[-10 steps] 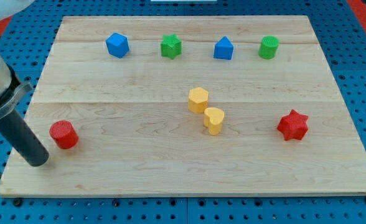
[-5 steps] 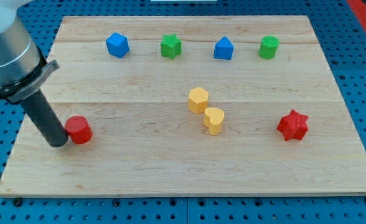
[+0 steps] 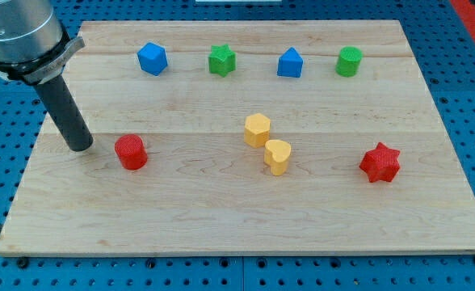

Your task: Slide the red circle to the parallel left of the yellow heart

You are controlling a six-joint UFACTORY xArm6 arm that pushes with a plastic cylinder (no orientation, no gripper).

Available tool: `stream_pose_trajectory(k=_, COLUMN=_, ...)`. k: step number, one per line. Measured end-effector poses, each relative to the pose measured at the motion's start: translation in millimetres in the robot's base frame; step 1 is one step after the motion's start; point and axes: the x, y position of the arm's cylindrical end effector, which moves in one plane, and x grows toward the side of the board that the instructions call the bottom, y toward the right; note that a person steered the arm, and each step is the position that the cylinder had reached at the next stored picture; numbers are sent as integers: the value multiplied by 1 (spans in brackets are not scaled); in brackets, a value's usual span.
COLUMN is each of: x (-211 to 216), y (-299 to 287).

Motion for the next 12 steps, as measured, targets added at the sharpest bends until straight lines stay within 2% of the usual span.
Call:
stream_pose_trajectory(k=1, x=2, y=7)
stream_pose_trajectory(k=3, x=2, y=70)
stream_pose_trajectory(k=4, x=1, y=83)
stream_pose_trajectory(k=9, x=19, y=66)
stream_pose_trajectory(k=12, x=24, y=104)
